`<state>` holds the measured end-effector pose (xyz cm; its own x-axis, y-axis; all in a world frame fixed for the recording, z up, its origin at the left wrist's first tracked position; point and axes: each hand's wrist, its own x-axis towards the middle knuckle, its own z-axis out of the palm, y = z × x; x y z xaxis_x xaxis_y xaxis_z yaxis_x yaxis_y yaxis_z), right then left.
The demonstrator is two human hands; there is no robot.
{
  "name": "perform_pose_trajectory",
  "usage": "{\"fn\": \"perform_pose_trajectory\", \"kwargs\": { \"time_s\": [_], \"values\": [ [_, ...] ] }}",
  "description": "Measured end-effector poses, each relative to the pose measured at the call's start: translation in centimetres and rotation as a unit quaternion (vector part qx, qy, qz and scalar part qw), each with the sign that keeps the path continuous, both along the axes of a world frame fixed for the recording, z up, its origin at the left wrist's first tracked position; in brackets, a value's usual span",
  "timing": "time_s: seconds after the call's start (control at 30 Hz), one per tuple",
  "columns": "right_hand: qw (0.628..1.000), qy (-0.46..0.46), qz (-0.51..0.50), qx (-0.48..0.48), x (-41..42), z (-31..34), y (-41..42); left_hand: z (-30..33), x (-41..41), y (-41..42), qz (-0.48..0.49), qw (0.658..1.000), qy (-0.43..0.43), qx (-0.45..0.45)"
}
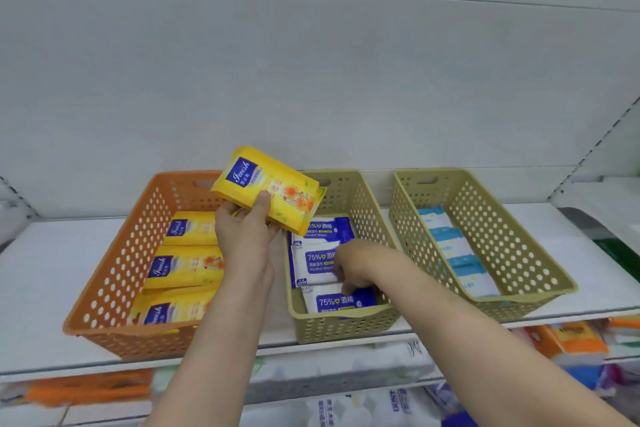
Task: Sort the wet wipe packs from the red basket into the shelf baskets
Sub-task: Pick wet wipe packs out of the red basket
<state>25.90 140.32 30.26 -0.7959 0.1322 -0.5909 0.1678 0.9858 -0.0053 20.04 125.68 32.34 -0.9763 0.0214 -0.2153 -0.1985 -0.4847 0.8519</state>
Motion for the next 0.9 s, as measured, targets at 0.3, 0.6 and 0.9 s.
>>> {"fn": "perform_pose_trajectory", "kwargs": {
  "time_s": [0.3,0.6,0.9],
  "values": [
    [0.990,0.055,-0.112,-0.062,0.6,0.4,-0.2,-0.2,0.6,-0.4,-0.025,0.999,0.004,0.020],
    [0.913,0.274,-0.243,-0.179,0.1,2.2,1.8,1.0,1.6,0.1,-0.054,0.998,0.039,0.017],
    [0.794,0.341,-0.216,-0.454,1.0,8.2,6.2,2.5,3.9,5.3,-0.174,0.981,0.087,-0.011]
  ]
}}
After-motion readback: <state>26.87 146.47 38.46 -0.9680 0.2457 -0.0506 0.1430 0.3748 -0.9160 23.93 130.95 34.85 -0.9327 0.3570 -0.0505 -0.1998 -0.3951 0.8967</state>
